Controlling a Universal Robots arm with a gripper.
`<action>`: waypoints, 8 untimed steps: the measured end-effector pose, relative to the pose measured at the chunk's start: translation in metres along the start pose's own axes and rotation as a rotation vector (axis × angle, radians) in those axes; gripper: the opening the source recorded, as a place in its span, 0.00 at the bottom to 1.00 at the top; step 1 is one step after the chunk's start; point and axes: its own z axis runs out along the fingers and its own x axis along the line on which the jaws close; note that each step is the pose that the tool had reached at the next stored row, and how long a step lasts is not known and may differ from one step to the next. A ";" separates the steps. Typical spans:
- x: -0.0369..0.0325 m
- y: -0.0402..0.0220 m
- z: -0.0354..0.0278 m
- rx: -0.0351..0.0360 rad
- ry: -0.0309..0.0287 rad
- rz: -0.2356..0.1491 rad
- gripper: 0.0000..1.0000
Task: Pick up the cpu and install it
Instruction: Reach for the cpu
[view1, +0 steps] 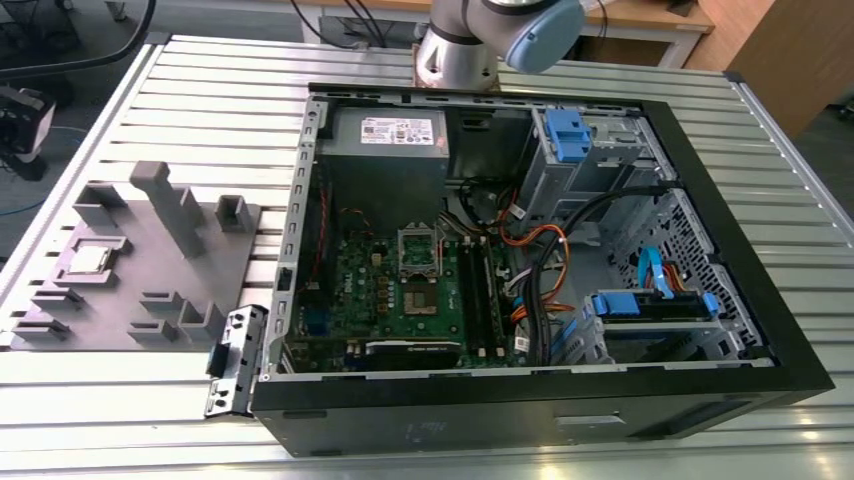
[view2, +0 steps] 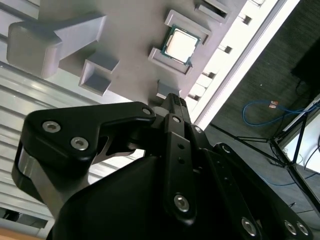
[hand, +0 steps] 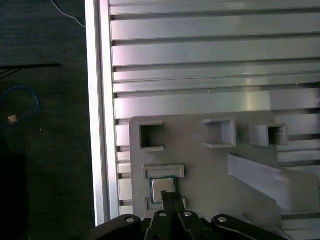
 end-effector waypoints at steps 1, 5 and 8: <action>0.0000 -0.0008 0.0017 0.0000 0.0000 0.000 0.11; -0.0002 -0.0079 0.0067 0.0000 0.0000 0.000 0.11; -0.0007 -0.0153 0.0104 0.0000 0.0001 0.000 0.11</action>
